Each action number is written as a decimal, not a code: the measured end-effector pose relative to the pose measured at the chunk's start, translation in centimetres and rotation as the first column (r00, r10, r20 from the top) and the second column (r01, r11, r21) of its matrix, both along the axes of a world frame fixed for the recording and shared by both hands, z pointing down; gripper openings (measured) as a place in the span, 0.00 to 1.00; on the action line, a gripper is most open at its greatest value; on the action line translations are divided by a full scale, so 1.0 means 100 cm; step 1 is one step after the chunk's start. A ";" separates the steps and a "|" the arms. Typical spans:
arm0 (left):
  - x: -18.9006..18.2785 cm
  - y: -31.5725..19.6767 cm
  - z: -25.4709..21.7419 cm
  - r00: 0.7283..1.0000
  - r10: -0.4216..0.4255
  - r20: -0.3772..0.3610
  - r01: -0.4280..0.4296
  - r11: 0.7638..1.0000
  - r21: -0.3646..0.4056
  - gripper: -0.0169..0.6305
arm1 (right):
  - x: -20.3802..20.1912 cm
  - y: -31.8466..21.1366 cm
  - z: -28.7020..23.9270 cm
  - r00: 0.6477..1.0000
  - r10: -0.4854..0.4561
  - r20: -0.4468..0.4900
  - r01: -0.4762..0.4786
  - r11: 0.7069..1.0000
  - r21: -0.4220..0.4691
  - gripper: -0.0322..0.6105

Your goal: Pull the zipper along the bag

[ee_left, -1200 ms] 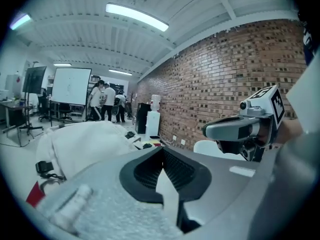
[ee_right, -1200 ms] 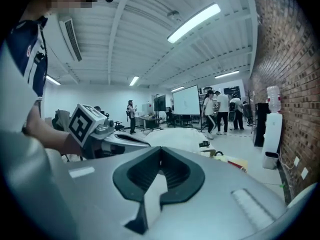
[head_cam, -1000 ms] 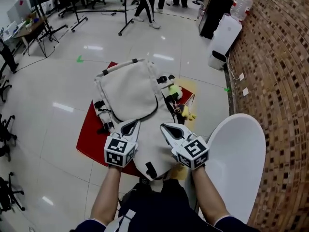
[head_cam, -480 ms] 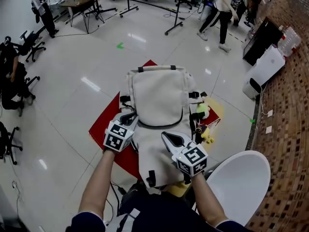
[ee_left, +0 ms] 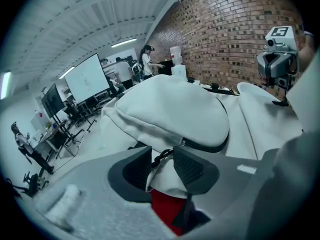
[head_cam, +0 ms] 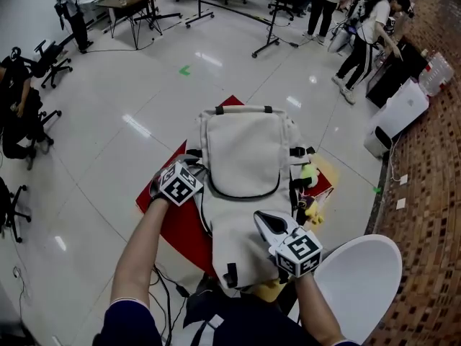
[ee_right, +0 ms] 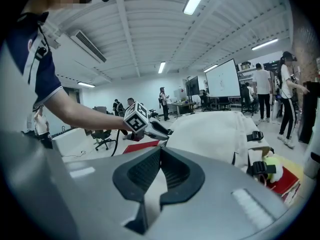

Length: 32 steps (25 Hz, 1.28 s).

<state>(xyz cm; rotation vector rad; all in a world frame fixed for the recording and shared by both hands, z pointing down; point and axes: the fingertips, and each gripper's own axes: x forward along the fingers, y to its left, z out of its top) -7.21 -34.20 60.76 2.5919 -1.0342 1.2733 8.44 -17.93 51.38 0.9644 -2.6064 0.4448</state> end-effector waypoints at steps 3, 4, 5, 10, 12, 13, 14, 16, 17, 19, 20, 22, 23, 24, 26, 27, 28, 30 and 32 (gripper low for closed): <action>0.003 -0.003 0.010 0.997 0.070 0.025 -0.069 0.997 -0.031 0.25 | 0.008 0.001 0.005 1.000 0.029 -0.002 -0.029 0.999 -0.022 0.06; 0.005 -0.004 0.012 0.995 0.093 0.031 -0.091 0.995 -0.042 0.25 | 0.010 0.001 0.004 0.999 0.039 -0.004 -0.040 0.999 -0.023 0.06; 0.006 -0.004 0.013 0.993 0.115 0.035 -0.113 0.992 -0.052 0.25 | 0.013 0.001 0.004 0.999 0.048 -0.007 -0.048 0.999 -0.023 0.06; 0.004 0.006 0.014 0.972 0.227 0.062 -0.218 0.968 -0.126 0.25 | 0.023 0.001 0.000 0.998 0.069 -0.014 -0.069 0.997 -0.015 0.06; 0.003 0.011 0.022 0.962 0.258 0.087 -0.243 0.958 -0.155 0.25 | 0.029 0.001 -0.001 0.996 0.085 -0.018 -0.085 0.996 -0.016 0.06; 0.003 0.011 0.025 0.962 0.258 0.090 -0.242 0.957 -0.158 0.25 | 0.031 0.000 -0.003 0.995 0.099 -0.019 -0.099 0.995 -0.017 0.06; 0.004 0.010 0.027 0.964 0.251 0.089 -0.235 0.959 -0.158 0.25 | 0.032 -0.001 -0.005 0.994 0.109 -0.018 -0.109 0.994 -0.016 0.06; 0.005 0.009 0.028 0.968 0.236 0.084 -0.220 0.962 -0.162 0.24 | 0.033 0.000 -0.006 0.994 0.111 -0.018 -0.112 0.994 -0.016 0.06; 0.006 0.011 0.030 0.969 0.231 0.082 -0.215 0.962 -0.171 0.21 | 0.033 0.002 -0.004 0.994 0.108 -0.020 -0.108 0.994 -0.018 0.06; 0.007 0.016 0.034 0.973 0.218 0.075 -0.201 0.962 -0.186 0.09 | 0.035 0.006 0.003 0.995 0.093 -0.021 -0.094 0.995 -0.025 0.06; 0.007 0.019 0.036 0.976 0.207 0.072 -0.190 0.963 -0.191 0.09 | 0.035 0.008 0.004 0.996 0.085 -0.020 -0.086 0.996 -0.026 0.06; 0.005 0.025 0.035 0.980 0.190 0.068 -0.173 0.964 -0.202 0.09 | 0.031 0.008 0.000 0.997 0.078 -0.013 -0.078 0.997 -0.019 0.06; 0.004 0.030 0.033 0.980 0.189 0.070 -0.170 0.962 -0.211 0.09 | 0.028 0.007 -0.004 0.997 0.077 -0.009 -0.078 0.997 -0.014 0.06; 0.004 0.037 0.032 0.978 0.194 0.073 -0.174 0.960 -0.221 0.09 | 0.026 0.006 -0.007 0.997 0.077 -0.005 -0.077 0.997 -0.010 0.06; 0.006 0.048 0.030 0.978 0.199 0.065 -0.180 0.957 -0.226 0.09 | 0.025 0.006 -0.008 0.997 0.073 -0.002 -0.073 0.997 -0.006 0.06; 0.008 0.053 0.027 0.979 0.196 0.056 -0.179 0.958 -0.223 0.09 | 0.024 0.007 -0.005 0.998 0.066 -0.002 -0.066 0.998 -0.007 0.06; 0.010 0.057 0.024 0.980 0.193 0.045 -0.179 0.959 -0.220 0.09 | 0.024 0.008 -0.003 0.998 0.060 -0.001 -0.060 0.998 -0.007 0.06; 0.016 0.065 0.020 0.981 0.194 0.020 -0.184 0.957 -0.224 0.09 | 0.021 0.008 -0.007 0.998 0.061 0.009 -0.061 0.998 -0.006 0.06; 0.024 0.073 0.019 0.981 0.195 0.002 -0.189 0.953 -0.235 0.09 | 0.016 0.006 -0.015 0.997 0.068 0.022 -0.068 0.998 0.000 0.06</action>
